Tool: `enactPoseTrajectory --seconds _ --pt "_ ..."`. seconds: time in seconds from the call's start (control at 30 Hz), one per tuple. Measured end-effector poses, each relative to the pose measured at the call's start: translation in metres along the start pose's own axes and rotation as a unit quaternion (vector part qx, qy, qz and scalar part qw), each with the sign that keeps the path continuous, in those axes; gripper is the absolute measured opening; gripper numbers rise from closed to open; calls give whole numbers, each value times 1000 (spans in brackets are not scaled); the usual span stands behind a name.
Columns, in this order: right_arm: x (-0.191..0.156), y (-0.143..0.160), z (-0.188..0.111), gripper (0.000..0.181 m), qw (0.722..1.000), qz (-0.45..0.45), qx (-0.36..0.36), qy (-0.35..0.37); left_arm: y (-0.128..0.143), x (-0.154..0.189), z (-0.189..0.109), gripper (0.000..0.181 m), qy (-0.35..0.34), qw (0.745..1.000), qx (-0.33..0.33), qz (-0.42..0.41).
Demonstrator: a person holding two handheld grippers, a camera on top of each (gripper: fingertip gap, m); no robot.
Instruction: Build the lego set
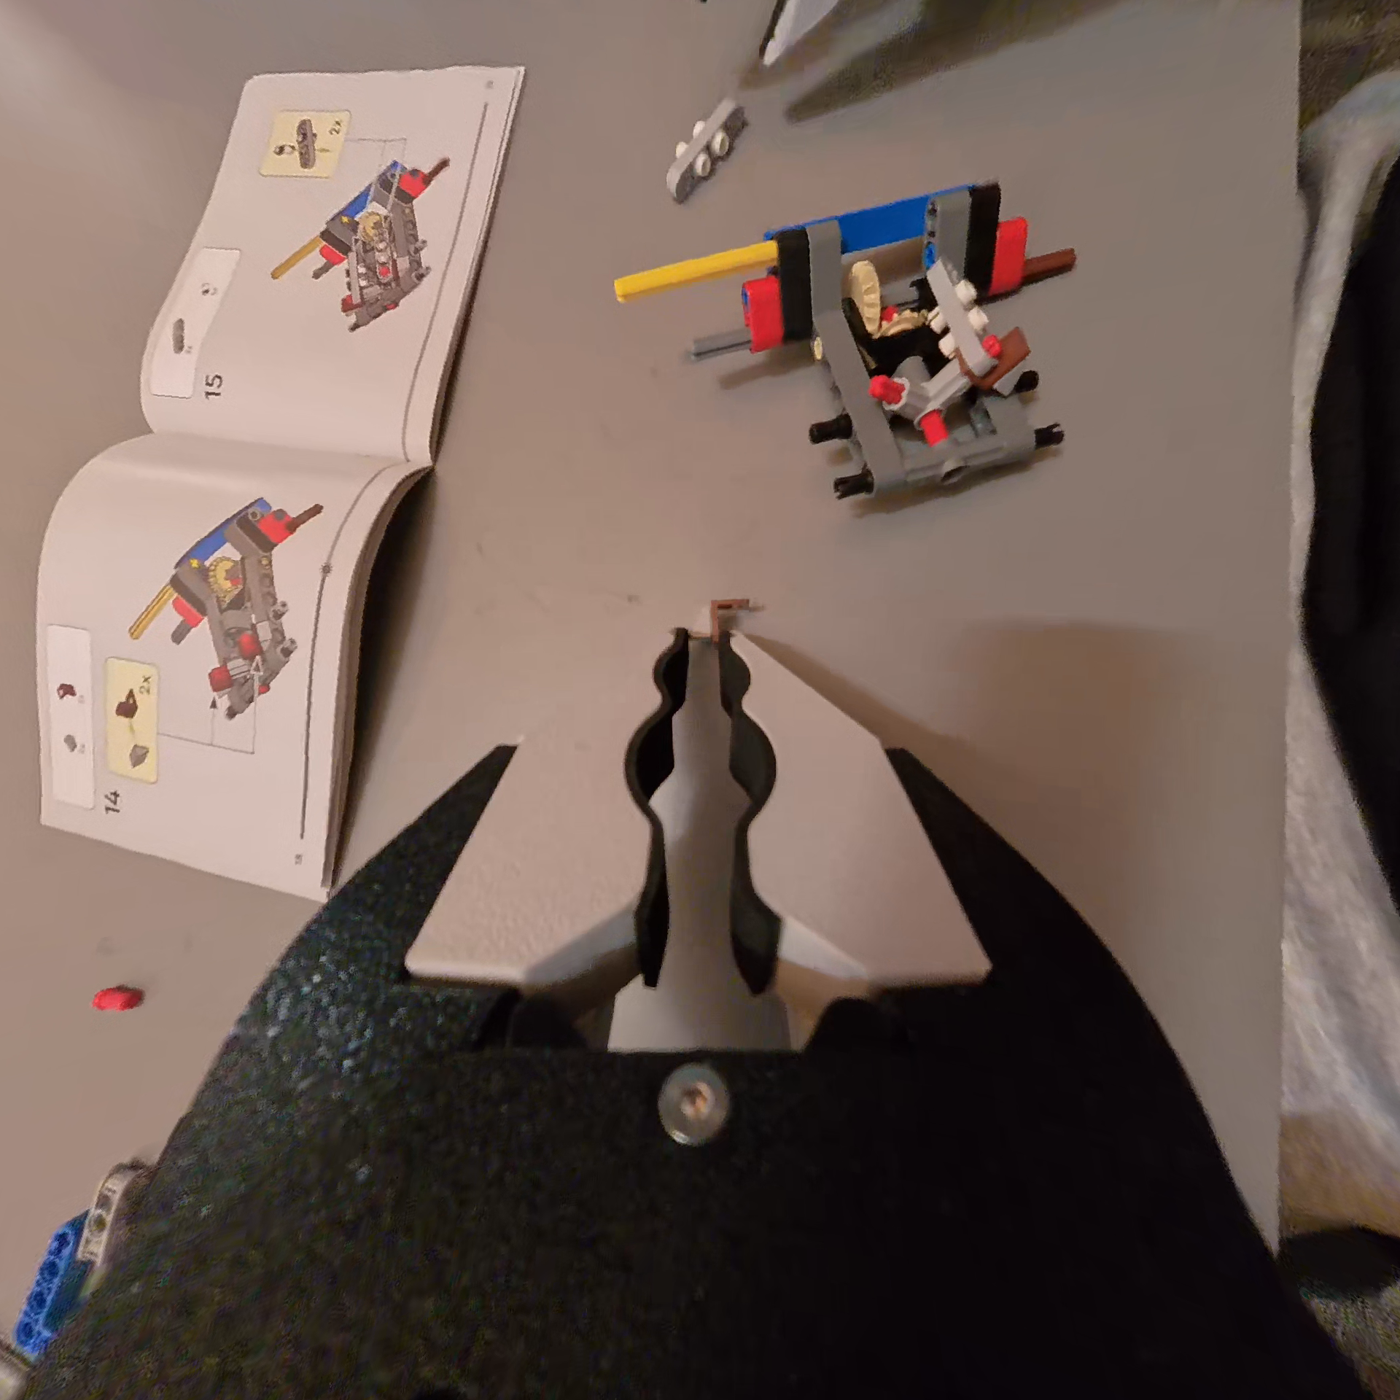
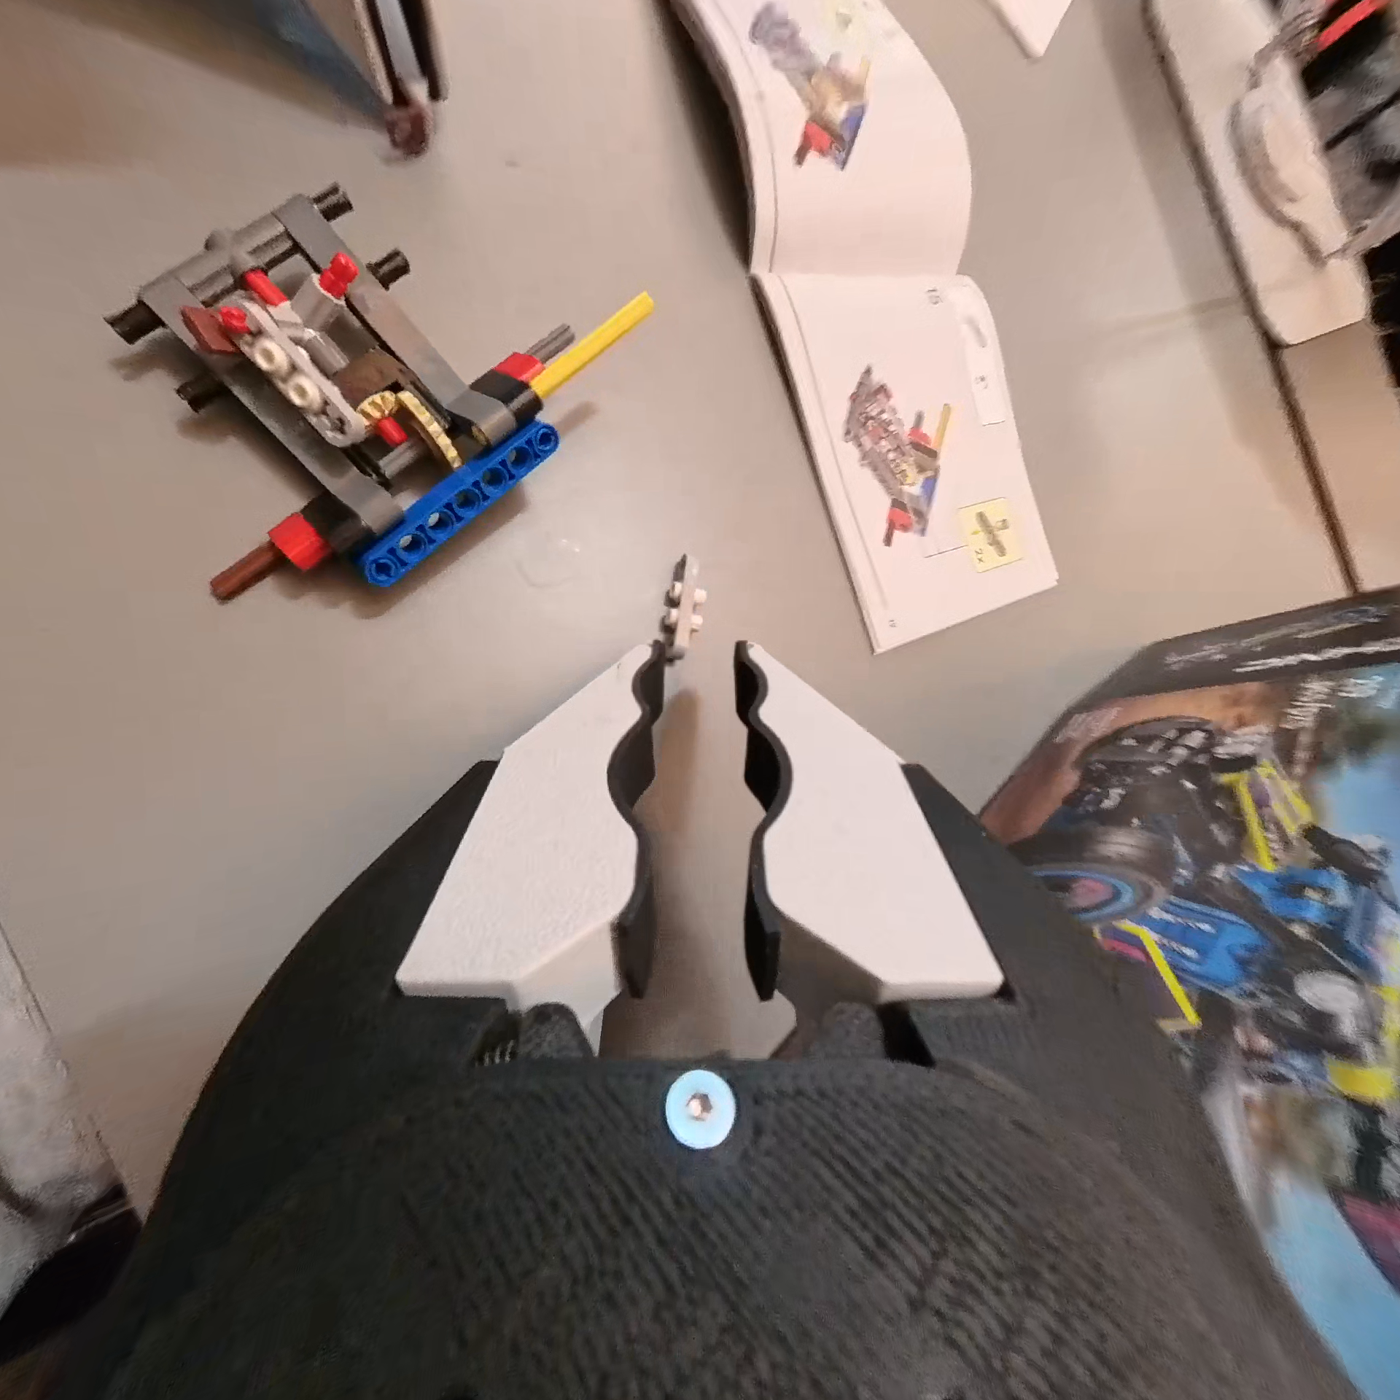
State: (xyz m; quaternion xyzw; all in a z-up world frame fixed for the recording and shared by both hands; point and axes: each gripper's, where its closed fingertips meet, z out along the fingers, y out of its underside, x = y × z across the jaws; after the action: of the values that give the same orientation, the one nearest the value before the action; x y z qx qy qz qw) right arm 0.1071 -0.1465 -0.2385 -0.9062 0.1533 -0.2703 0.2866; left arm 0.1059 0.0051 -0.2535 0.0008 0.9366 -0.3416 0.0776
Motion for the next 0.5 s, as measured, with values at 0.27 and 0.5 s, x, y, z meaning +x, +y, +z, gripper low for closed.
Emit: enactPoseTrajectory --seconds 0.27,0.5 --pt "-41 -99 -37 18 973 -127 189 48 -72 22 -28 5 82 989 108 -60" --pt "-56 -112 -26 20 957 -203 201 50 -80 30 -18 5 159 979 74 -104"
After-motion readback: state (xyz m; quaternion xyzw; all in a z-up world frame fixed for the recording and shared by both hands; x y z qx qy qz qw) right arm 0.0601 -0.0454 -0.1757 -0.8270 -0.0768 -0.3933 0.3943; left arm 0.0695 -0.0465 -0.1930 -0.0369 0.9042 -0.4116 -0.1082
